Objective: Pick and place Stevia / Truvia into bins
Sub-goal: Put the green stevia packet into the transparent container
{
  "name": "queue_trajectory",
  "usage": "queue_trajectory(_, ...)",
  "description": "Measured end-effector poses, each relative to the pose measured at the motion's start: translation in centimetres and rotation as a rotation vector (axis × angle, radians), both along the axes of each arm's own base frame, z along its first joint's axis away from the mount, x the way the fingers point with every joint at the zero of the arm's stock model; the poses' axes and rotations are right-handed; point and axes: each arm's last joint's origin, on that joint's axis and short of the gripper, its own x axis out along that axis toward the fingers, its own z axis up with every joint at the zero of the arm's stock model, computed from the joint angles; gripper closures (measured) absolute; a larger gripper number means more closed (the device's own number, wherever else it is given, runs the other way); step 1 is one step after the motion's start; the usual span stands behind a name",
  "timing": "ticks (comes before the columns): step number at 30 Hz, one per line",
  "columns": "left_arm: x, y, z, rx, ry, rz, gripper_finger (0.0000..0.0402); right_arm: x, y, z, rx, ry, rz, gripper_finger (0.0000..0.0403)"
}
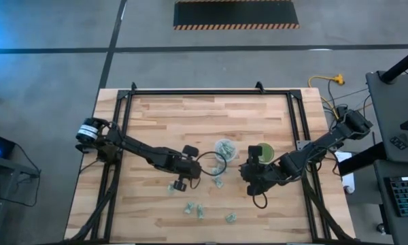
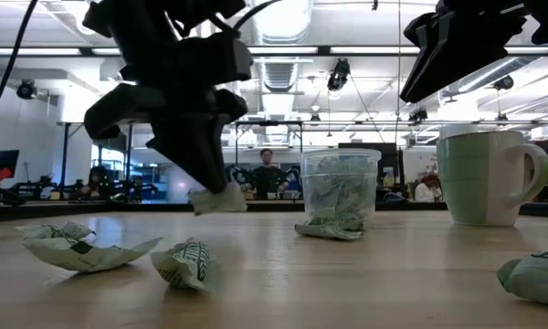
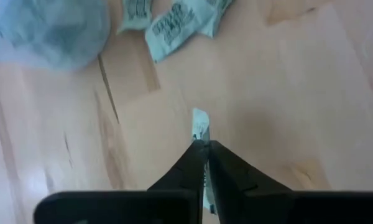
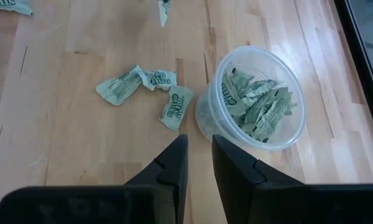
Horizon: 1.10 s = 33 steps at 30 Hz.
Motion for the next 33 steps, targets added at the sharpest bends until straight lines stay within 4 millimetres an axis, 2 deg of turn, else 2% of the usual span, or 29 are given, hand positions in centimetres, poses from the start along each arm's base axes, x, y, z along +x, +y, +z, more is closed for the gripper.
queue_trajectory(7, 0.5, 0.3, 0.5, 0.137, -0.069, 0.035, 0.0401, 0.0, 0.0, 0.0, -0.001, 0.001, 0.0, 0.0338)
queue_trajectory(12, 1.6, 0.5, 2.3, 0.304, -0.167, 0.065, 0.0401, 0.0, 0.0, 0.0, -0.003, 0.001, 0.003, 0.0342)
queue_trajectory(19, 3.6, 1.3, 4.6, 0.456, -0.373, -0.002, 0.0401, 0.0, 0.0, 0.0, -0.004, 0.002, 0.005, 0.0339)
queue_trajectory(23, 4.4, 2.5, 4.9, 0.462, -0.421, -0.059, 0.0401, 0.0, 0.0, 0.0, -0.004, 0.002, 0.005, 0.0343)
queue_trajectory(26, 4.9, 3.4, 5.0, 0.394, -0.467, -0.133, 0.0401, 0.0, 0.0, 0.0, -0.004, 0.002, 0.005, 0.0344)
queue_trajectory(33, 5.7, 4.5, 3.4, 0.366, -0.438, -0.227, 0.0402, -0.1, 0.0, -0.2, -0.008, 0.008, 0.005, 0.0341)
